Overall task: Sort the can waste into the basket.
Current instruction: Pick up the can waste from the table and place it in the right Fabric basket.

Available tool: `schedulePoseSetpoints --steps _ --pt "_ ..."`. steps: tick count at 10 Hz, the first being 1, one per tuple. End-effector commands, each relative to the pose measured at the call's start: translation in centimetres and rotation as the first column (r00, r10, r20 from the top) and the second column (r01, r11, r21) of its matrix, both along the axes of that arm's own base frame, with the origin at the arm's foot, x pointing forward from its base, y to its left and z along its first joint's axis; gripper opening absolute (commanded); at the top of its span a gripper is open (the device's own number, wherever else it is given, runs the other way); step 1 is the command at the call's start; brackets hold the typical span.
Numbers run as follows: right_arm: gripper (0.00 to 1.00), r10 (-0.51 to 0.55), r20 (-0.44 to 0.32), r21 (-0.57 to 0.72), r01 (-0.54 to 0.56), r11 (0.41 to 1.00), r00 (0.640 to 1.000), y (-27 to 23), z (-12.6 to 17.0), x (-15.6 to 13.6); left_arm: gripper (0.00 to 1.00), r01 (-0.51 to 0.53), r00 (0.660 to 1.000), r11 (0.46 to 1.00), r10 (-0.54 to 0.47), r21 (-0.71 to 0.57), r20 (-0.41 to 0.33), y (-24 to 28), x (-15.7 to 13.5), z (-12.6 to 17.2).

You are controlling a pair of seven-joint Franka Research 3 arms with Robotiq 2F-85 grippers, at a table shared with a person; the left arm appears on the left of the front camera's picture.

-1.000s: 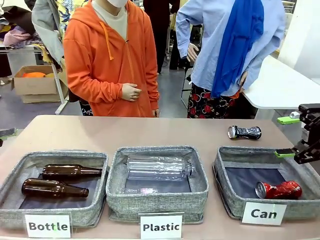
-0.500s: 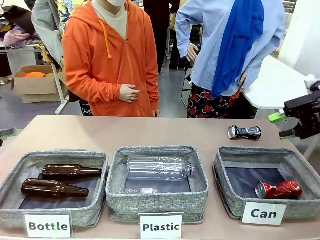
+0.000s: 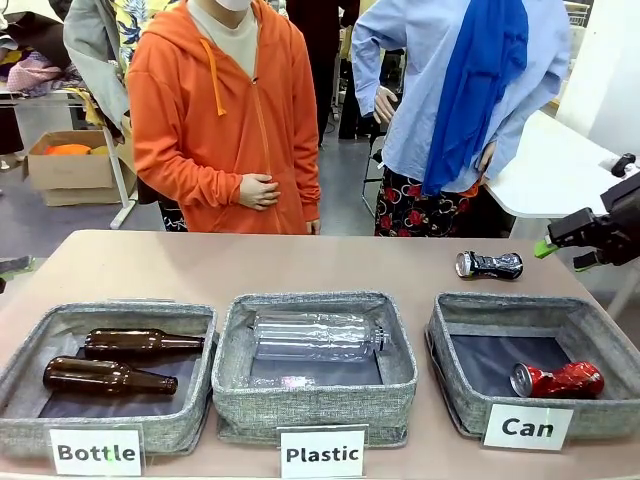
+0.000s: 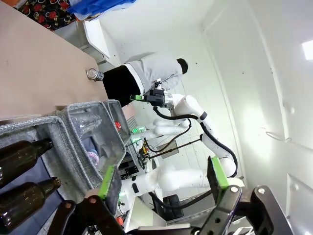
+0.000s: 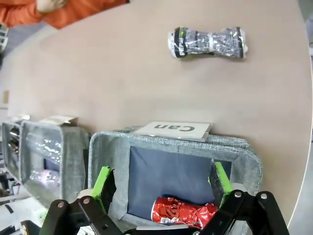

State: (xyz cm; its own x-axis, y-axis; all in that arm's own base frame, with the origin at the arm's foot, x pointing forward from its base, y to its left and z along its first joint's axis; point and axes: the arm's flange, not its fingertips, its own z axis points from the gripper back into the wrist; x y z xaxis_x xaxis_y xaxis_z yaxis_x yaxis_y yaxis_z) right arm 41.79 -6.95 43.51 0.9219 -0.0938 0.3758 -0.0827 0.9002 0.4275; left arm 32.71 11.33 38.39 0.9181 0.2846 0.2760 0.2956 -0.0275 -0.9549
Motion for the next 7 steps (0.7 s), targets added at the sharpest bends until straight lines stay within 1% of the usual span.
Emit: schedulePoseSetpoints --steps 1,3,4,5,6,7 --pt "1.0 0.02 -0.009 0.017 -0.02 1.0 1.0 -0.1 0.6 -0.1 0.92 -0.002 1.0 1.0 0.002 -0.009 -0.01 0.0 0.0 0.5" --pt "1.0 0.004 0.0 0.014 -0.004 1.0 1.0 -0.1 0.1 -0.1 0.92 -0.002 1.0 1.0 0.002 -0.009 -0.01 0.0 0.0 0.5" --pt "1.0 0.028 -0.031 -0.028 -0.029 0.999 0.999 0.6 0.4 2.2 0.92 -0.002 1.0 1.0 0.002 -0.009 -0.01 0.0 0.0 0.5" --pt "1.0 0.063 -0.036 -0.075 -0.065 0.995 0.997 1.2 0.8 5.0 0.92 -0.002 1.0 1.0 0.002 -0.009 -0.01 0.0 0.0 0.5" --pt "1.0 0.121 -0.043 -0.116 -0.126 0.985 0.992 2.0 0.9 7.7 0.92 -0.002 1.0 1.0 0.002 -0.009 -0.01 0.0 0.0 0.5" --pt "1.0 0.13 -0.032 -0.136 -0.133 0.982 0.991 2.4 0.7 9.7 0.92 -0.002 1.0 1.0 0.002 -0.009 -0.01 0.0 0.0 0.5"
